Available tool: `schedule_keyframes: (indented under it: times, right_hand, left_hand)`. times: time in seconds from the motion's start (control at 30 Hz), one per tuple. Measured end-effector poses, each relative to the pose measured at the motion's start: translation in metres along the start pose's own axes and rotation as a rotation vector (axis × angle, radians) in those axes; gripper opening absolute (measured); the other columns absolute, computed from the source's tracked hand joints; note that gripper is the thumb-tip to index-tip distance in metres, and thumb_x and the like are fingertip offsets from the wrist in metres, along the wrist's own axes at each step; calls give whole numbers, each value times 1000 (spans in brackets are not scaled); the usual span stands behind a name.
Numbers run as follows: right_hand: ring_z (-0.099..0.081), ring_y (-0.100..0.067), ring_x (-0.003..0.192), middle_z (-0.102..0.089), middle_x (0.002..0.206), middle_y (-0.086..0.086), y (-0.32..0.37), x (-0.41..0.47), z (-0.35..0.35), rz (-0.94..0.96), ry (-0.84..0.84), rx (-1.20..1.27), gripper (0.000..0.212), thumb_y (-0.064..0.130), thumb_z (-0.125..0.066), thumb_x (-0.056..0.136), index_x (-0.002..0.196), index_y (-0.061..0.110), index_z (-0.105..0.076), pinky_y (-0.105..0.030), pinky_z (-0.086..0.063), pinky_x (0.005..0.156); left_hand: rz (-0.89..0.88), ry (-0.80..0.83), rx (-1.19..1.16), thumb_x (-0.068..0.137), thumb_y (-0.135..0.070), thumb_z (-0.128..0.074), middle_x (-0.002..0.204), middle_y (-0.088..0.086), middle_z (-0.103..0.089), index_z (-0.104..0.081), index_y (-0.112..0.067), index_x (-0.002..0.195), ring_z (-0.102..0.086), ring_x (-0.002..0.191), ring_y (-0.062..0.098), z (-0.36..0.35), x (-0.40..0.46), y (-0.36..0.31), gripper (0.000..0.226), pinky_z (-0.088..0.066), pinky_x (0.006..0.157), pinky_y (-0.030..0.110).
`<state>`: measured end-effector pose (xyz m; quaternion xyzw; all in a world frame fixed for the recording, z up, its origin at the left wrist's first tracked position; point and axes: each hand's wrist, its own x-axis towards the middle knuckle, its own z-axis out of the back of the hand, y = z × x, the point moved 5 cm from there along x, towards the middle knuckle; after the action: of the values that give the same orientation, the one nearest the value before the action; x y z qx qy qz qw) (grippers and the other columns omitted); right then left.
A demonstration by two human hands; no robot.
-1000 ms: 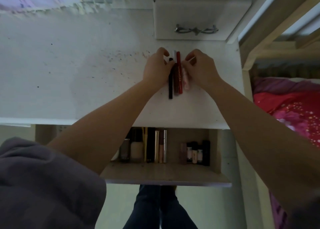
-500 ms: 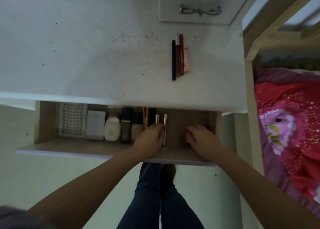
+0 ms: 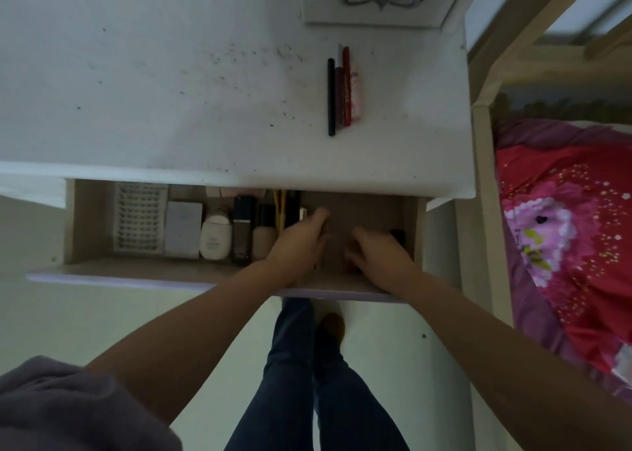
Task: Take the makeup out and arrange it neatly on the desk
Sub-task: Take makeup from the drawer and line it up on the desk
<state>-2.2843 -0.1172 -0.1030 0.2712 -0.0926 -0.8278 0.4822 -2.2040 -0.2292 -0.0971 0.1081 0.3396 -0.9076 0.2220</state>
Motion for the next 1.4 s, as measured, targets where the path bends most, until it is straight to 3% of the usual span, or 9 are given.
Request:
schedule_keyframes:
  times: [0.17,0.3,0.5,0.67,0.83,1.03,1.17,1.23,1.4]
  right_hand:
    - [-54,-11,83,-58,94,5,13,-8,52,10,-129,369,15,23,-54,94,107,15,-55,-8,-36,67]
    - [-59,-3,74,-58,86,10,10,20,139,-5,-268,582,9,20,-49,97,104,18,-53,-6,-46,67]
    - [-55,-11,74,-59,89,1,-35,107,192,-176,-380,522,15,21,-47,97,103,13,-58,-1,-39,55]
    - [-51,-12,89,-62,104,-4,-46,149,191,-202,-397,429,21,23,-47,96,107,11,-62,-12,-35,64]
    - [-53,-14,98,-56,118,-8,-37,148,187,-176,-462,407,27,18,-51,95,120,14,-58,-7,-34,74]
    - [-55,-14,77,-60,101,-5,-18,78,177,-82,-551,403,20,13,-47,96,111,8,-60,-8,-40,70]
    - [-59,-17,64,-63,81,-2,2,10,99,60,-327,285,16,11,-49,95,101,8,-64,-20,-47,59]
    - [-62,-26,85,-65,97,-9,-6,-2,47,-31,-119,146,21,16,-46,95,106,9,-62,-32,-48,71]
    - [-39,-28,125,-43,136,-9,-25,4,-12,-168,137,-204,43,23,-52,90,132,16,-46,-38,-33,100]
  left_hand:
    - [-102,-178,-180,93,-18,-55,96,-9,-57,-52,-15,113,-58,83,9,62,-23,-24,21,-40,68,14]
    - [-80,-390,-423,91,-16,-57,83,-11,-57,-48,-21,102,-59,73,-3,148,10,-36,15,-47,62,9]
    - [94,-360,-480,93,-22,-55,74,-1,-60,-51,-15,98,-59,57,7,187,113,-16,10,-44,49,17]
    - [156,-301,-399,93,-21,-54,93,8,-62,-58,-9,105,-58,71,17,175,163,-11,18,-51,62,26]
    - [154,-337,-413,92,-23,-55,97,8,-60,-55,-11,117,-61,83,21,166,165,-13,27,-55,79,36]
    - [12,-503,-376,95,-12,-47,101,0,-57,-53,-13,113,-58,79,11,162,87,-18,20,-50,72,18]
    - [-122,-263,-365,94,-8,-48,83,-7,-59,-59,-19,99,-53,68,9,98,10,-24,16,-45,63,19]
    - [-157,-70,-168,94,-10,-49,100,1,-63,-62,-13,110,-52,75,9,51,-3,-17,21,-42,68,20]
    - [31,5,237,95,-10,-43,140,17,-36,-42,-6,136,-42,121,33,-5,20,25,42,-46,83,37]
